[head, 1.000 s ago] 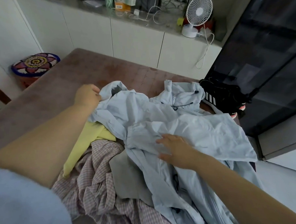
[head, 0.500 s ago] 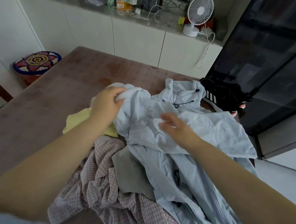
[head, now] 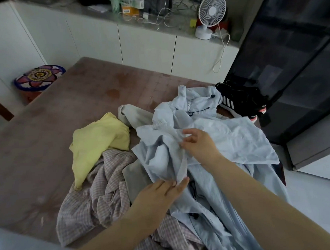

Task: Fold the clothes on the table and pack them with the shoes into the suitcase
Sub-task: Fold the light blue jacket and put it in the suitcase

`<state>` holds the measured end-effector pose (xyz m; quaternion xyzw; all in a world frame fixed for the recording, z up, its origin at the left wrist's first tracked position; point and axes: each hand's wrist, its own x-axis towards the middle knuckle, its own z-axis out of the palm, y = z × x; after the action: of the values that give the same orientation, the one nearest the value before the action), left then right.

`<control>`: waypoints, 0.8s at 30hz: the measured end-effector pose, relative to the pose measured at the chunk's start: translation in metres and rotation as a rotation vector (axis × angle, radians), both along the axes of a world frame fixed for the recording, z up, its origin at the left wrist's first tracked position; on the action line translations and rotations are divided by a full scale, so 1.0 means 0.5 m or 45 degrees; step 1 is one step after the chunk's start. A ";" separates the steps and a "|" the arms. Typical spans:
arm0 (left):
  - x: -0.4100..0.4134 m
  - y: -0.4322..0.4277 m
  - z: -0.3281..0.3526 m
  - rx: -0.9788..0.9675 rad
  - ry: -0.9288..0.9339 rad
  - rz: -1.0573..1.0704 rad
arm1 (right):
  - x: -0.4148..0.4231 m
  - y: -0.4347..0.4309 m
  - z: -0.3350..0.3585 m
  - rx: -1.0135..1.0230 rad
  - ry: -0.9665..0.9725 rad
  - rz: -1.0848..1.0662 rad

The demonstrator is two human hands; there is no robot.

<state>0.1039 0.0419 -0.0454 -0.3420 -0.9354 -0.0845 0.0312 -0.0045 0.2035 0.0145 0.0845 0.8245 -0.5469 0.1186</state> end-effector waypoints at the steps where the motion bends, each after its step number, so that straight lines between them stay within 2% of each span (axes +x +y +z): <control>1: 0.007 -0.003 0.000 0.004 -0.023 0.035 | 0.007 0.012 0.010 -0.029 0.114 -0.047; 4: 0.017 -0.024 0.002 0.179 0.032 0.067 | 0.047 0.080 0.057 -0.126 0.485 -0.169; 6: -0.005 -0.047 0.013 0.313 0.061 0.109 | 0.081 0.141 0.076 -0.083 0.597 -0.257; 8: -0.051 -0.072 0.030 0.409 0.091 0.206 | 0.111 0.203 0.072 0.112 0.461 -0.338; 11: -0.147 -0.103 0.053 0.449 0.094 0.343 | 0.137 0.296 0.035 0.574 0.116 -0.329; 13: -0.216 -0.111 0.064 0.444 0.066 0.435 | 0.131 0.330 0.028 0.756 0.092 -0.362; 15: -0.276 -0.106 0.070 0.443 0.001 0.518 | 0.102 0.340 0.027 0.774 0.120 -0.387; 17: -0.328 -0.091 0.064 0.425 -0.126 0.596 | 0.060 0.332 0.028 0.611 0.095 -0.451; 20: -0.394 -0.059 0.028 0.478 -0.520 0.811 | -0.007 0.306 0.015 0.385 -0.133 -0.604; 22: -0.414 -0.039 0.000 0.444 -0.711 0.922 | -0.030 0.289 -0.013 0.401 -0.244 -0.541; 24: -0.417 -0.029 -0.022 0.341 -0.742 0.928 | -0.037 0.281 -0.047 0.531 -0.305 -0.403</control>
<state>-0.1046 0.0273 -0.0563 0.0529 -0.9450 -0.2800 -0.1606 -0.0229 0.3443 -0.0091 0.2987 0.8758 -0.3633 0.1082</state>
